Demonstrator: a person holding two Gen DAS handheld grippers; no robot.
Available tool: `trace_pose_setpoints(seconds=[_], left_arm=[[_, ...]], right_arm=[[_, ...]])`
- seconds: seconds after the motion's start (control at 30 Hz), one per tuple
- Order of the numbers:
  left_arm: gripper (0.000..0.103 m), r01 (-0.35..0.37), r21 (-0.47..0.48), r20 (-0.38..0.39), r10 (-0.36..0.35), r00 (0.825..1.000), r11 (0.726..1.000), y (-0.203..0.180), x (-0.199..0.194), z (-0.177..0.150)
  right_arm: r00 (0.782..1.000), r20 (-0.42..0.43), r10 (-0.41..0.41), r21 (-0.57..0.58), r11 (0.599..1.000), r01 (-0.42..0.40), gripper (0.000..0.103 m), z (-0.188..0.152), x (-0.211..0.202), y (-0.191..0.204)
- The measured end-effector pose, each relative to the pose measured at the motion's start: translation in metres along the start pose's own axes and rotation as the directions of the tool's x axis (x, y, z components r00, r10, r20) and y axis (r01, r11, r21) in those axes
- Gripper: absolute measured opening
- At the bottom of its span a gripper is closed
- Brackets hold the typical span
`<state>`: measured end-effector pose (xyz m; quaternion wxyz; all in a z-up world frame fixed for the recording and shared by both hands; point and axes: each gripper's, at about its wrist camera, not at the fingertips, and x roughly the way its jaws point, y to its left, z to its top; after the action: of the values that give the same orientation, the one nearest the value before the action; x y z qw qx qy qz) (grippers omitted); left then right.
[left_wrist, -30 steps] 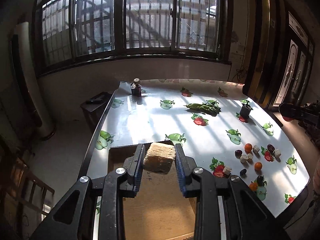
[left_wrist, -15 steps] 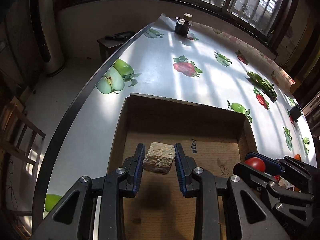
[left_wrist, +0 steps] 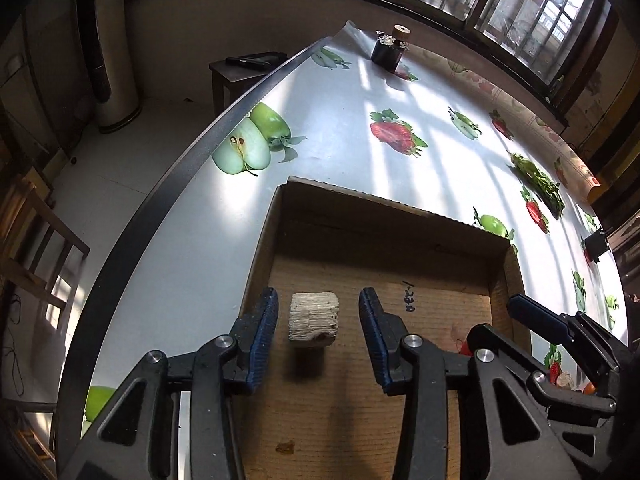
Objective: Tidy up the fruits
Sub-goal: 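Carry beige block into the cardboard box with left tool while right tool drops the tomato there, then move both open tools back over the fruits on the table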
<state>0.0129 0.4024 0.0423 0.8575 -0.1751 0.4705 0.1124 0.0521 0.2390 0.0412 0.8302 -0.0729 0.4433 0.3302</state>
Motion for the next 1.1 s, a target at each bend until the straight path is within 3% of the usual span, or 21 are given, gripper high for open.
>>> trace_pose_setpoints(seconds=[0.1, 0.23, 0.33, 0.53, 0.67, 0.83, 0.97, 1.1], left_arm=[[0.046, -0.002, -0.003, 0.042, 0.002, 0.999, 1.000, -0.004, -0.025, -0.001], [0.058, 0.072, 0.003, 0.109, -0.072, 0.991, 0.997, -0.022, -0.069, -0.010], [0.064, 0.138, 0.041, 0.143, -0.142, 0.979, 0.990, -0.047, -0.096, -0.023], [0.071, 0.259, 0.152, 0.114, -0.277, 0.954, 0.954, -0.115, -0.118, -0.063], [0.071, 0.334, 0.209, 0.043, -0.350, 0.936, 0.919, -0.162, -0.111, -0.095], [0.071, 0.376, 0.273, -0.062, -0.374, 0.925, 0.886, -0.218, -0.079, -0.132], [0.071, 0.391, 0.242, -0.142, -0.366, 0.920, 0.888, -0.244, -0.045, -0.140], [0.071, 0.334, 0.243, -0.130, -0.311, 0.942, 0.911, -0.260, -0.023, -0.135]], right_arm=[[0.999, 0.037, -0.013, -0.002, 1.000, 0.013, 0.060, -0.002, -0.022, -0.006], [0.995, 0.089, -0.042, 0.006, 0.999, 0.041, 0.062, -0.011, -0.064, -0.022], [0.991, 0.121, -0.051, 0.055, 0.997, 0.044, 0.069, -0.025, -0.099, -0.046], [0.982, 0.163, -0.094, 0.197, 0.979, 0.061, 0.070, -0.071, -0.170, -0.115], [0.970, 0.184, -0.159, 0.319, 0.943, 0.094, 0.076, -0.109, -0.217, -0.172], [0.955, 0.145, -0.258, 0.444, 0.880, 0.170, 0.078, -0.164, -0.248, -0.239], [0.952, 0.104, -0.288, 0.522, 0.830, 0.194, 0.078, -0.203, -0.257, -0.278], [0.964, 0.094, -0.247, 0.562, 0.813, 0.154, 0.078, -0.219, -0.251, -0.291]])
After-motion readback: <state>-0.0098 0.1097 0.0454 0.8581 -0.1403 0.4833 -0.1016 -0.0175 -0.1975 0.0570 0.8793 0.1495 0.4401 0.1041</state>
